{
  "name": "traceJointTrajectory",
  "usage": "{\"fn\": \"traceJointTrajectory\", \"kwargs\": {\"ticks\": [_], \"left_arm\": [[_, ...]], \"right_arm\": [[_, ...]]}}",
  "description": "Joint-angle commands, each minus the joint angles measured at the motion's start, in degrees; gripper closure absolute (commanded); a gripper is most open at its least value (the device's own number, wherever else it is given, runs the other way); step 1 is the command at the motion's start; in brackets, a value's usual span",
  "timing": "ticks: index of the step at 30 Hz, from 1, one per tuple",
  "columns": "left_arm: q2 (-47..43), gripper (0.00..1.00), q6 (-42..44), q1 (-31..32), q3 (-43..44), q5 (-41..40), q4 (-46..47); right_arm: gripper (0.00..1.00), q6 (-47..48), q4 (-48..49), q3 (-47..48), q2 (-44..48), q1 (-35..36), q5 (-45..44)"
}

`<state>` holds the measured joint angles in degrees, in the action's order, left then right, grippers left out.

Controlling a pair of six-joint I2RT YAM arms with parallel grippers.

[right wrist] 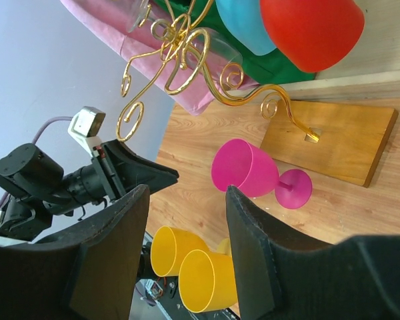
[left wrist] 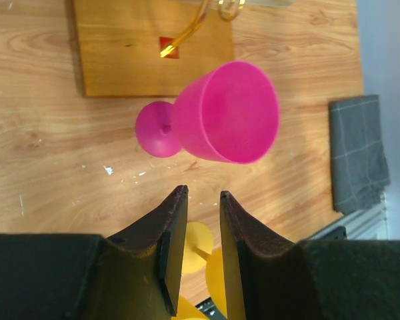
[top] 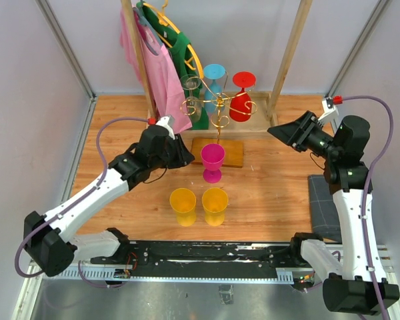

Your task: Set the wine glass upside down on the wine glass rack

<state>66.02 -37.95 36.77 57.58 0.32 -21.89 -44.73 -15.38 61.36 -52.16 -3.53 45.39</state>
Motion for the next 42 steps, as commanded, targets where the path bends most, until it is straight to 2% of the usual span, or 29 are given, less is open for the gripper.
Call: {"fn": "traceJointTrajectory", "kwargs": {"ticks": [1, 6, 20, 42], "left_arm": [[2.9, 0.68, -3.8, 2.2, 0.3, -9.0, 1.8], [7.7, 0.65, -4.6, 4.5, 3.2, -11.5, 1.7], [13.4, 0.63, -6.9, 5.0, 8.8, -12.9, 1.1], [17.4, 0.64, -8.4, 6.1, 8.5, -15.0, 1.6]], "right_arm": [[0.49, 1.0, -0.5, -0.8, 1.2, 0.4, -0.4], [0.49, 1.4, -0.9, -1.0, 1.7, 0.4, -0.7], [0.49, 1.4, -0.7, -2.3, 2.5, 0.4, -0.5], [0.50, 1.2, -0.5, -2.4, 3.4, 0.4, -0.2]]}}
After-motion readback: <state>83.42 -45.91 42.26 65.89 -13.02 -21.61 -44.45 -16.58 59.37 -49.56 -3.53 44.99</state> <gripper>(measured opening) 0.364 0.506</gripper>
